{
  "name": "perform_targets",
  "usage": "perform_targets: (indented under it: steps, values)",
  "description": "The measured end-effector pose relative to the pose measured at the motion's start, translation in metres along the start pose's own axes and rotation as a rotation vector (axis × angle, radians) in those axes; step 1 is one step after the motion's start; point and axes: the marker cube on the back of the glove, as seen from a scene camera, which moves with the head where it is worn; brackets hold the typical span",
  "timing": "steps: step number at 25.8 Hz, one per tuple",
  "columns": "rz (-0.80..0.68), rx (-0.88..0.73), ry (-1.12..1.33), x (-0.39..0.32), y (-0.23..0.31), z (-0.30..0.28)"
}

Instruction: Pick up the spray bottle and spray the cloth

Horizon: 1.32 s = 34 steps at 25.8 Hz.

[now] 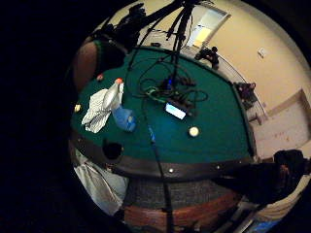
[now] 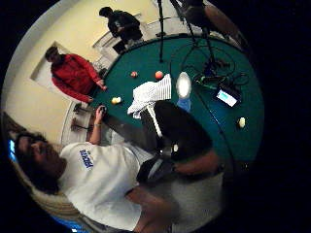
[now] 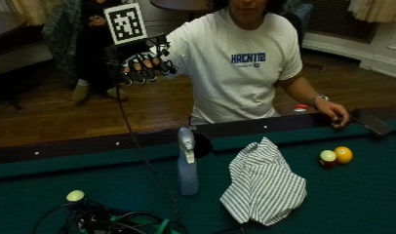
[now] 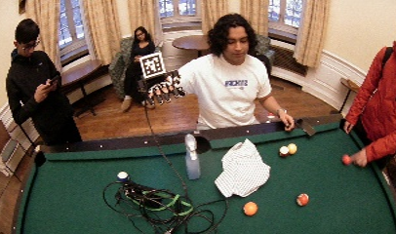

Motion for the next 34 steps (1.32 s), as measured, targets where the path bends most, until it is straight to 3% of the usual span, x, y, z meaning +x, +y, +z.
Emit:
perform_targets:
  steps: [6,15,26,34]
  values:
    - [0.066,-0.065,-0.005,0.003,0.003,0.005]
    - [0.05,-0.074,0.03,0.016,0.009,0.023]
    - [0.057,-0.022,-0.032,0.065,0.051,0.091]
    - [0.245,-0.106,-0.247,0.083,0.089,0.138]
